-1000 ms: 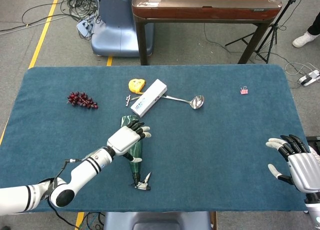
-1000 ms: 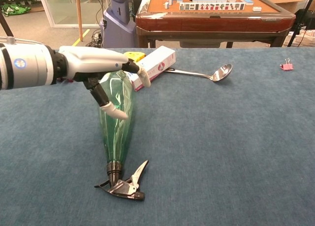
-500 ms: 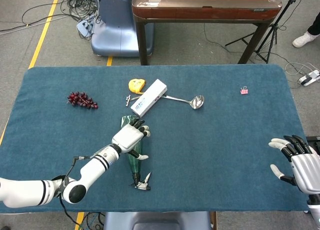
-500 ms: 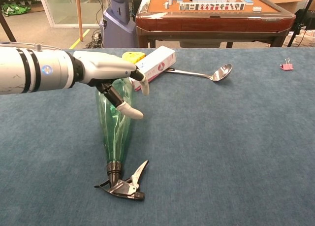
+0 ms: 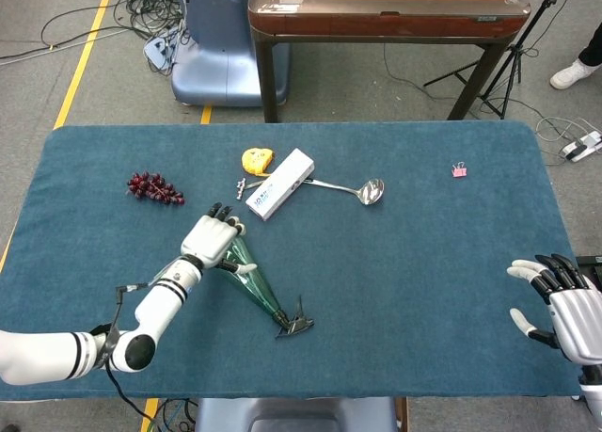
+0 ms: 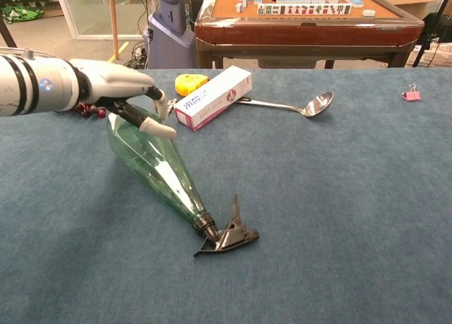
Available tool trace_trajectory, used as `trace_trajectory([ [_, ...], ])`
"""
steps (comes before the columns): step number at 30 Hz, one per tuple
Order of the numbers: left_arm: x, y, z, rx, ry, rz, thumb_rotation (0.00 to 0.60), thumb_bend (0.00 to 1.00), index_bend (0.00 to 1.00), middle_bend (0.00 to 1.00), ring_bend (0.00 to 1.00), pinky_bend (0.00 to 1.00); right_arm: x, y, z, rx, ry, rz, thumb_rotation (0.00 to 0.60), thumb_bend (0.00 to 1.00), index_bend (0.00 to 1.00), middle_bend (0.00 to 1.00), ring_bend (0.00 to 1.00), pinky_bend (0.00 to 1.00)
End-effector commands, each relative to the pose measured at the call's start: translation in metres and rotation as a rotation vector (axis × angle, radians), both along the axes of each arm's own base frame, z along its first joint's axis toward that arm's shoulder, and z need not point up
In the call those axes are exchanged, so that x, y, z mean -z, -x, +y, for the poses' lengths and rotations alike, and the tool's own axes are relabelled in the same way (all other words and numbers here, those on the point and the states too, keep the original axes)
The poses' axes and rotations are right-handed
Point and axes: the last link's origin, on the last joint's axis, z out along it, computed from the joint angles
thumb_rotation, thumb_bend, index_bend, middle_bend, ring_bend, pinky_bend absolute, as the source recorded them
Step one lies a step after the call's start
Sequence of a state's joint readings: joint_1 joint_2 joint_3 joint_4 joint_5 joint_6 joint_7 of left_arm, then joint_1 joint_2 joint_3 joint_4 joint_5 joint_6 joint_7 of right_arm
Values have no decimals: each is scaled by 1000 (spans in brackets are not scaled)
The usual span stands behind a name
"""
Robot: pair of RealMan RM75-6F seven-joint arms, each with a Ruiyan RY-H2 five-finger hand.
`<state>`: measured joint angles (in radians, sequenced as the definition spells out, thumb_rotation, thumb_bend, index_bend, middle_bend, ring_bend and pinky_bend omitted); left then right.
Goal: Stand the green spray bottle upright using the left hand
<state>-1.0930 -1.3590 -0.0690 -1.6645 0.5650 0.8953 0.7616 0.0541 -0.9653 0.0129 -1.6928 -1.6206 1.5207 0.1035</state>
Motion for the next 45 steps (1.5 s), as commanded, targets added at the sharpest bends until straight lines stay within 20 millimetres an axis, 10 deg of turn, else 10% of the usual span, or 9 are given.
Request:
trace_trajectory([
  [1,-11,15,4,-43,-13,26,123,87,278,220,0,0,0,-1,-1,-3,0,0,600,254,312,280,142,135],
  [14,-45,56,1,-184,-9,133,120,86,311,263,0,0,3,-4,-3,-14,-4,-3,600,254,312,280,142,135],
  [23,-57,36,-9,-60,-70,-71,125,86,289,262,0,0,3,-3,-4,-11,-7,-2,600,254,312,280,142,135],
  [32,-41,13,-45,198,25,-155,599,86,239,224,0,0,5,-2,-3,-7,-10,-4,600,254,312,280,142,135],
  [45,4,-13,-64,377,41,-11,600,85,230,219,0,0,5,-3,-3,-3,-11,-2,600,254,312,280,142,135],
])
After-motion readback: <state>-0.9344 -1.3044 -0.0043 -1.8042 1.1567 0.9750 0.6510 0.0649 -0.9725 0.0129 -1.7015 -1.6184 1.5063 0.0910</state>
